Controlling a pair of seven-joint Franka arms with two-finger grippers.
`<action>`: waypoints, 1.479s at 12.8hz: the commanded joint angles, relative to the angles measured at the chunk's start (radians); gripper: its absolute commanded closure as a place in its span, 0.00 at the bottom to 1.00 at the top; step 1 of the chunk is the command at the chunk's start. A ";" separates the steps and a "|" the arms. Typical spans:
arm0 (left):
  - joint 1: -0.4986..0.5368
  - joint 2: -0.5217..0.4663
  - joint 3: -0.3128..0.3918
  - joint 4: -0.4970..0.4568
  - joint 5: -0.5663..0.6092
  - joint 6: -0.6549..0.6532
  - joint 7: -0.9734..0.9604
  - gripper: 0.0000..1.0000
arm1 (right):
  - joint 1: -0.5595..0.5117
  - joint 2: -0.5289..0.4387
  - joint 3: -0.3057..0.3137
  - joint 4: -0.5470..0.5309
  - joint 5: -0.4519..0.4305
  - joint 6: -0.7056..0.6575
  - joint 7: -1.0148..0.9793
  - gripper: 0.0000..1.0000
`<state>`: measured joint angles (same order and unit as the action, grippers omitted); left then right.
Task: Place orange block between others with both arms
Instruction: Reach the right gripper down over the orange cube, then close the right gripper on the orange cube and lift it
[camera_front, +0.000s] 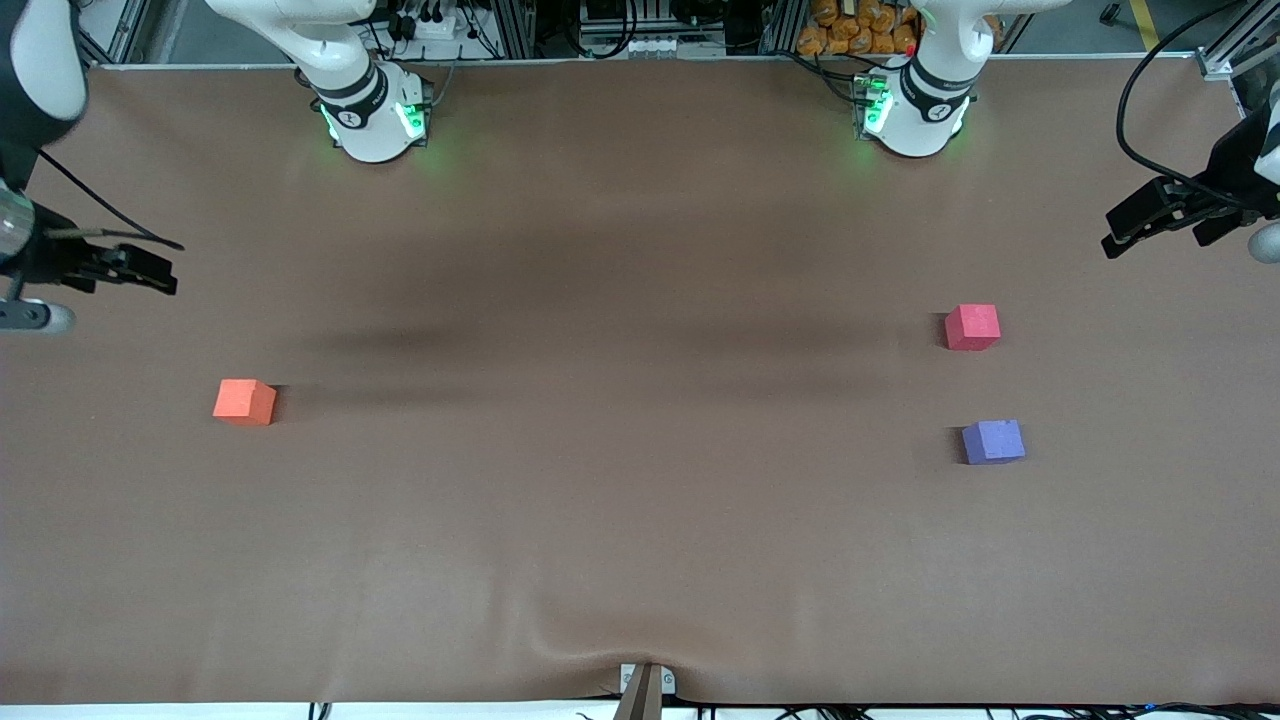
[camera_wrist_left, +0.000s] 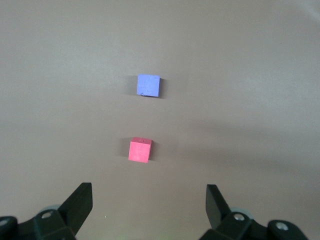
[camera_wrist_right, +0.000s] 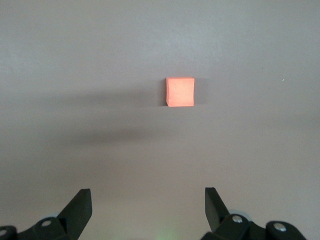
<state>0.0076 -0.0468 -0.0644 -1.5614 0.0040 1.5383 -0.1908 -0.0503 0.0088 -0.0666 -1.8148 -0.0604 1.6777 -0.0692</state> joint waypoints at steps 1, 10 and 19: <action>0.003 0.005 -0.005 0.014 -0.002 -0.004 0.019 0.00 | -0.060 0.020 0.011 -0.131 -0.021 0.136 -0.024 0.00; -0.001 0.022 -0.005 0.015 -0.001 -0.001 0.021 0.00 | -0.129 0.312 0.014 -0.181 -0.016 0.528 -0.192 0.00; -0.003 0.030 -0.005 0.018 -0.002 0.000 0.021 0.00 | -0.137 0.460 0.016 -0.172 -0.010 0.688 -0.276 0.00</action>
<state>0.0021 -0.0221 -0.0671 -1.5611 0.0040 1.5388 -0.1903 -0.1710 0.4440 -0.0591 -1.9991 -0.0615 2.3277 -0.3047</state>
